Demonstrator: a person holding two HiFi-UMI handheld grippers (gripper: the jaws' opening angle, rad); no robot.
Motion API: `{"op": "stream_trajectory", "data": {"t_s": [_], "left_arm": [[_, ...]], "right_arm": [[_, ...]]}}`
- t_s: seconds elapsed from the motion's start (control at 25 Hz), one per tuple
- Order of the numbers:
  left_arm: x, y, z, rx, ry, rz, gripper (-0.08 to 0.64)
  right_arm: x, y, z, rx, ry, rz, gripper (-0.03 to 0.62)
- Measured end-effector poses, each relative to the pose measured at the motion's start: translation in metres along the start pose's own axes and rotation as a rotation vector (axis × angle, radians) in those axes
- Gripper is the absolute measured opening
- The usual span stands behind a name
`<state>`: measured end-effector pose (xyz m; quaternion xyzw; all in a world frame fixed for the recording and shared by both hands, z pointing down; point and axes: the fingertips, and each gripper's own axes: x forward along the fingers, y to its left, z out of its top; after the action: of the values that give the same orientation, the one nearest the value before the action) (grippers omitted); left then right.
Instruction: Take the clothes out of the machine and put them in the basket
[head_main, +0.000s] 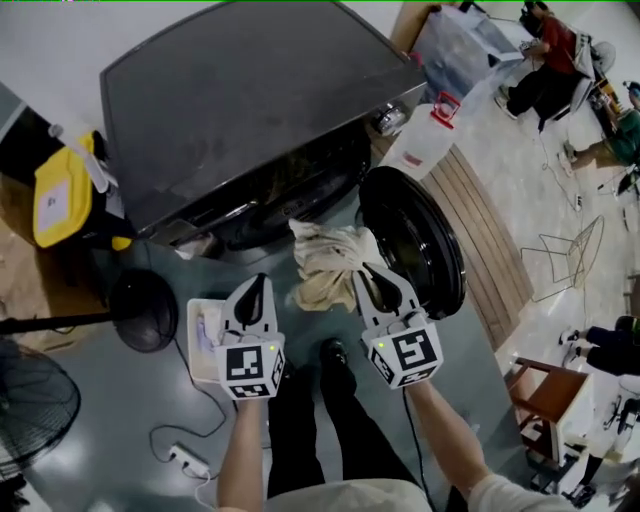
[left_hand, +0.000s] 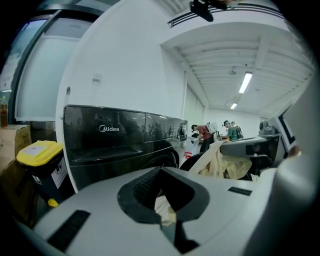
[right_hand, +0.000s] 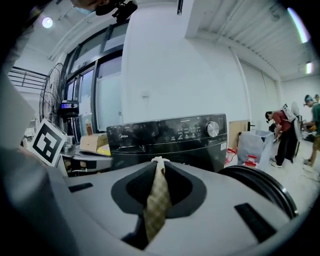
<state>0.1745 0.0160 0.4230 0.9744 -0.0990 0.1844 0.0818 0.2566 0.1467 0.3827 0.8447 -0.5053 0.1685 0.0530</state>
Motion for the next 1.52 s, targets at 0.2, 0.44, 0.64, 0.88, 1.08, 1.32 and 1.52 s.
{"op": "stream_trajectory", "data": {"t_s": [0.2, 0.44, 0.64, 0.88, 1.08, 1.32, 1.52], "left_arm": [[-0.018, 0.016, 0.0, -0.014, -0.005, 0.046, 0.018], [-0.055, 0.056, -0.009, -0.044, 0.002, 0.138, 0.018], [-0.106, 0.11, -0.028, -0.082, 0.005, 0.263, 0.018], [-0.172, 0.163, -0.046, -0.145, -0.011, 0.421, 0.018], [-0.23, 0.197, -0.063, -0.185, -0.024, 0.547, 0.018], [-0.31, 0.222, -0.093, -0.255, -0.028, 0.726, 0.018], [-0.361, 0.226, -0.121, -0.304, -0.032, 0.818, 0.018]], "right_arm": [[0.005, 0.024, 0.01, -0.042, 0.003, 0.056, 0.049], [0.014, 0.075, 0.013, -0.067, 0.015, 0.168, 0.049], [0.026, 0.144, 0.015, -0.089, 0.02, 0.294, 0.049], [0.033, 0.235, 0.016, -0.119, 0.03, 0.479, 0.049], [0.033, 0.308, 0.005, -0.145, 0.052, 0.633, 0.049], [0.026, 0.379, -0.012, -0.181, 0.093, 0.805, 0.049], [0.009, 0.432, -0.047, -0.215, 0.147, 0.916, 0.049]]}}
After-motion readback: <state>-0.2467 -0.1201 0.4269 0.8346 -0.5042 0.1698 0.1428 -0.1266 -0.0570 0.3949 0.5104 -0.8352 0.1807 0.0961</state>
